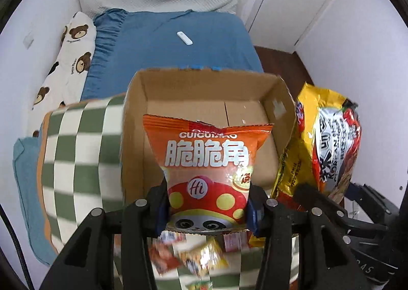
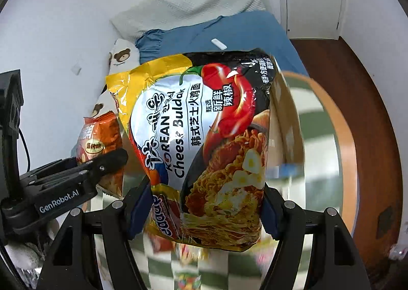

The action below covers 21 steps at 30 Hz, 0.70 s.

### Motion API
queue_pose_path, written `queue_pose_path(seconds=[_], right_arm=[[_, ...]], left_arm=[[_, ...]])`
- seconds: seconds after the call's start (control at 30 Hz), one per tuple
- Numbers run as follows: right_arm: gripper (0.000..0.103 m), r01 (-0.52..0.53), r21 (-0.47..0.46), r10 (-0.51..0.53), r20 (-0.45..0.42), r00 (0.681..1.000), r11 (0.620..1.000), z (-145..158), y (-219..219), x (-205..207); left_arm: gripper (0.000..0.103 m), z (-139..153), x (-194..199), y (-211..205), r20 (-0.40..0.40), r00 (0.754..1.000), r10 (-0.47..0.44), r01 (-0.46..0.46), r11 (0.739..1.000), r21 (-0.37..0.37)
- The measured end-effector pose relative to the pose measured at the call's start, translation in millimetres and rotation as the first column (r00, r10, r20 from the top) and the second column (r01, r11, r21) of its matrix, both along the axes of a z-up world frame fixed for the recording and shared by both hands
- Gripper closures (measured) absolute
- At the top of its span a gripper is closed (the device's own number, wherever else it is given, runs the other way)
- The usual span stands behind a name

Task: Organize snacks
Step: 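Carry both packets into the cardboard box and open both tools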

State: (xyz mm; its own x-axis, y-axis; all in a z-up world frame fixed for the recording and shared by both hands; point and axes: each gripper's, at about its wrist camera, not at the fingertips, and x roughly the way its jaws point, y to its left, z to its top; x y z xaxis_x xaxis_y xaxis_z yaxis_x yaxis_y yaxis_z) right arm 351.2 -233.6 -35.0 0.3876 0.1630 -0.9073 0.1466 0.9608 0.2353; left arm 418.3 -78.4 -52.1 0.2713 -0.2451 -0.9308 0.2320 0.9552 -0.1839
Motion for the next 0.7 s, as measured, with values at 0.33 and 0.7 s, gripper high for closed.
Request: queue_pose_path(seconds=[0.33,0.7], right_arm=[[0.029,0.0,-0.001,0.0,-0.22,0.976,1.0,-84,-39,146],[0.007,-0.029,0.012,0.031,-0.335,0.942,1.0,-153,-75,203]], left_arm=[[0.058,-88,117,-28,-0.22,0.975,0.038,-0.029,0.999,0.043],[0.007,-126,155,-20,-0.259,0.963,0.073,-0.047,0.993,0.104]])
